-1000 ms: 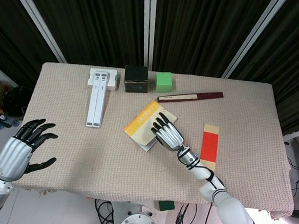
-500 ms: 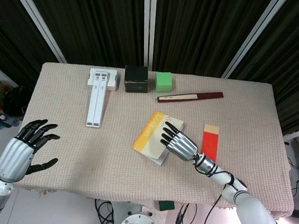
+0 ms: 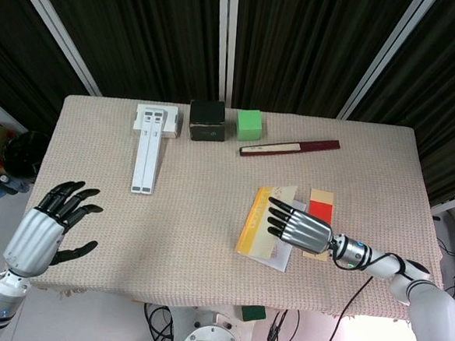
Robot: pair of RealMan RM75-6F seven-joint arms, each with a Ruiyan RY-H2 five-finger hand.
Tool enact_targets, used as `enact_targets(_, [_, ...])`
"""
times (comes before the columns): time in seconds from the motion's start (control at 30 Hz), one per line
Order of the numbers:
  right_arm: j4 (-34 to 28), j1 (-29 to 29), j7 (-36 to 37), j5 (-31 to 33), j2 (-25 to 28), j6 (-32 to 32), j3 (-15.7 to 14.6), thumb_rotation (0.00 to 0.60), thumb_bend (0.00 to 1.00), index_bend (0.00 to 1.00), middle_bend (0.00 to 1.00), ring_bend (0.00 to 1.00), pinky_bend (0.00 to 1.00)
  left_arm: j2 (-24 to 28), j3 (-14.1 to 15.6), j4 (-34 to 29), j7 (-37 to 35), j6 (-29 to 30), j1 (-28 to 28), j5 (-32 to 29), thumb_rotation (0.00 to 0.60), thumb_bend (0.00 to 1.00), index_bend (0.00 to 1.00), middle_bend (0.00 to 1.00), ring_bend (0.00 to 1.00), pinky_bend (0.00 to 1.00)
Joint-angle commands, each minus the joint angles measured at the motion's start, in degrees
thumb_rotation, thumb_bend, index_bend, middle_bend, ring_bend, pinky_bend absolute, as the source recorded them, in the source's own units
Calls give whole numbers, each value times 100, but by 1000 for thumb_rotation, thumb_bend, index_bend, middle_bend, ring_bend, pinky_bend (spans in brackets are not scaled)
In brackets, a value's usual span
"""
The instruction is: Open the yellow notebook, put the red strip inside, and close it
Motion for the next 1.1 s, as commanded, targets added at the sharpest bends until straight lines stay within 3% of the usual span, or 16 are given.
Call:
enact_targets(0.03, [256,495,195,-168,-159,-27,172,600,435,687,466,309,214,22,-13,-69,67,-41,-10,-31,600,29,355,216,130,176])
enact_targets(0.4, [1243,1735,713,-483,-1133,-409,250,600,414,688,471,317,229,59,-19,-81,60,-60,34,-204,600,29,355,216,130,175])
enact_targets(0.83, [2041,2213,1369,-62,-2293,-1187,413,600,391,692,461,323,237,43,-32,122,-184,-71,42,-387,600,29,355,216,130,176])
enact_targets(0.93, [2030,2228,1375,136,-2492,-1623,505,600,373,624,428,302,215,40,-29,134,-205,-53,52,-390,600,28,355,216,130,176])
enact_targets(1.1, [1773,2346,1134,334,-2668,-2413,550,600,329,368,291,176,123,3,-24,149,-204,-69,40,-365,600,28,355,216,130,175])
